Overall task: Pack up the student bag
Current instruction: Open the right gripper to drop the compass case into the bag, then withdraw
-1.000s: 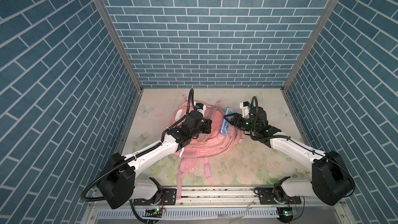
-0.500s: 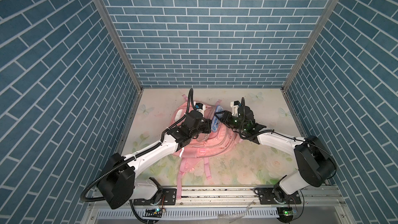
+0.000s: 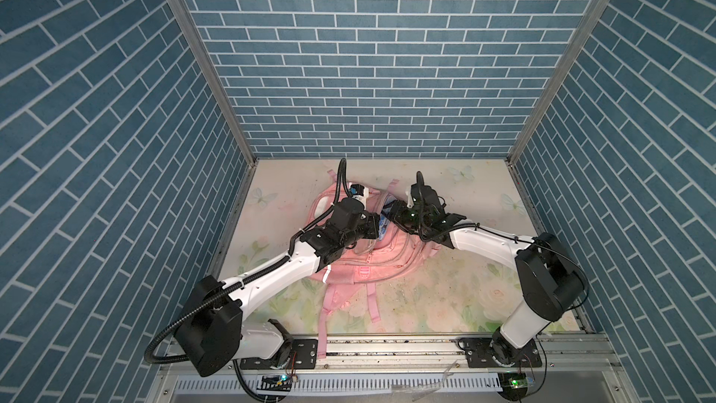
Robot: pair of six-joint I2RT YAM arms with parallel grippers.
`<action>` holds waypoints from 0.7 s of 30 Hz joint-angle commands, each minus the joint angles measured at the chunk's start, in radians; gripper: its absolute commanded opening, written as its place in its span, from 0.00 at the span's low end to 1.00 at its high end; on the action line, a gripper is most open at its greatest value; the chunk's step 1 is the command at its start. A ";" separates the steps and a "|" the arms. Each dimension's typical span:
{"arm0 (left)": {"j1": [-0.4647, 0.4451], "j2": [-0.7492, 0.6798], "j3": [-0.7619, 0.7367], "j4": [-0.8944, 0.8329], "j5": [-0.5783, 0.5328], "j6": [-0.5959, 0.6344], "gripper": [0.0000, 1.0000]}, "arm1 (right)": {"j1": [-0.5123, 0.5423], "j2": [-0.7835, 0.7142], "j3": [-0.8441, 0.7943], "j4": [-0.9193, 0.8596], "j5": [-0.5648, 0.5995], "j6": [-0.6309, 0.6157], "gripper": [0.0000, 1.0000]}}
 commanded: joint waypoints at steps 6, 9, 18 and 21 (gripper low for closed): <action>0.006 -0.033 0.032 0.015 -0.023 0.006 0.00 | 0.010 -0.030 0.069 -0.199 0.088 -0.108 0.76; 0.006 -0.035 0.030 0.015 -0.022 0.004 0.00 | 0.009 -0.063 0.068 -0.214 0.122 -0.141 0.77; 0.005 -0.039 0.030 0.021 -0.013 0.003 0.00 | -0.017 -0.084 0.073 -0.194 0.204 -0.254 0.47; 0.007 -0.041 0.025 0.024 -0.008 0.002 0.00 | -0.036 -0.066 0.086 -0.174 0.219 -0.298 0.39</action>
